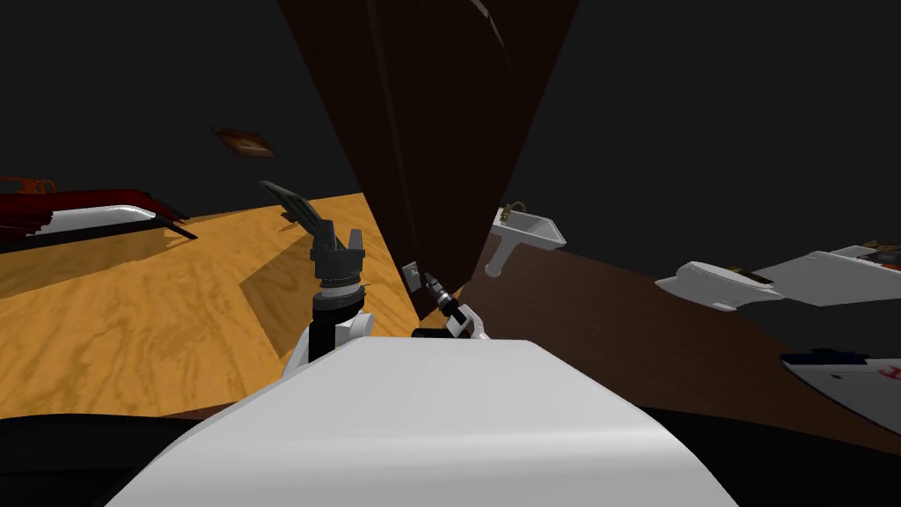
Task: Push the door open
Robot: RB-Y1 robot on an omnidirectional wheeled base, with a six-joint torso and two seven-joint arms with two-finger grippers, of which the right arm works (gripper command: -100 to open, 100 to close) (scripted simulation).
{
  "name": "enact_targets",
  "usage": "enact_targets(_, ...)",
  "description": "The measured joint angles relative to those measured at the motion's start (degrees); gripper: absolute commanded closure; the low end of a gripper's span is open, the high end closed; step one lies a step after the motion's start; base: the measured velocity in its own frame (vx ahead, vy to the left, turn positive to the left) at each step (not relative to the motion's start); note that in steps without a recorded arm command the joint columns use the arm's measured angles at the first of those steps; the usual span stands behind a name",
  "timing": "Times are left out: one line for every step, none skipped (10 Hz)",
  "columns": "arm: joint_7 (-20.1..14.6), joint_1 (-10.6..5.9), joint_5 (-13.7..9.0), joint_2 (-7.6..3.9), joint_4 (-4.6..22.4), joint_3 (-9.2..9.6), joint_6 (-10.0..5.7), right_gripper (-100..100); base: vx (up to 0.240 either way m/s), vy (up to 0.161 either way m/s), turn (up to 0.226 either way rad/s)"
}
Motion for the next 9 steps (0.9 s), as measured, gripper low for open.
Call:
enact_targets(-0.16,0.22,0.02,-0.13,-0.42,0.34,0.06,-100,-0.212,-0.150,-0.035)
enact_targets(-0.23,0.53,0.09,-0.09,-0.79,0.69,0.08,-100,-0.222,-0.148,-0.032)
enact_targets(-0.39,0.75,0.12,-0.13,-1.32,1.09,0.20,-100,-0.199,-0.126,-0.025)
enact_targets(-0.57,1.16,0.16,-0.28,-2.29,1.53,0.55,-100,-0.086,-0.054,0.001)
enact_targets(-0.61,1.22,0.17,-0.31,-2.41,1.58,0.64,-100,0.065,0.084,0.033)
enact_targets(-0.50,1.10,0.15,-0.26,-1.97,1.36,0.45,-100,0.118,0.148,0.028)
enact_targets(-0.40,0.97,0.13,-0.23,-1.72,1.17,0.32,-100,0.132,0.145,0.015)
enact_targets(-0.31,0.89,0.13,-0.15,-1.51,1.04,0.22,-100,0.163,0.161,0.023)
enact_targets(-0.23,0.76,0.10,-0.05,-1.34,0.85,0.18,-100,0.186,0.186,0.032)
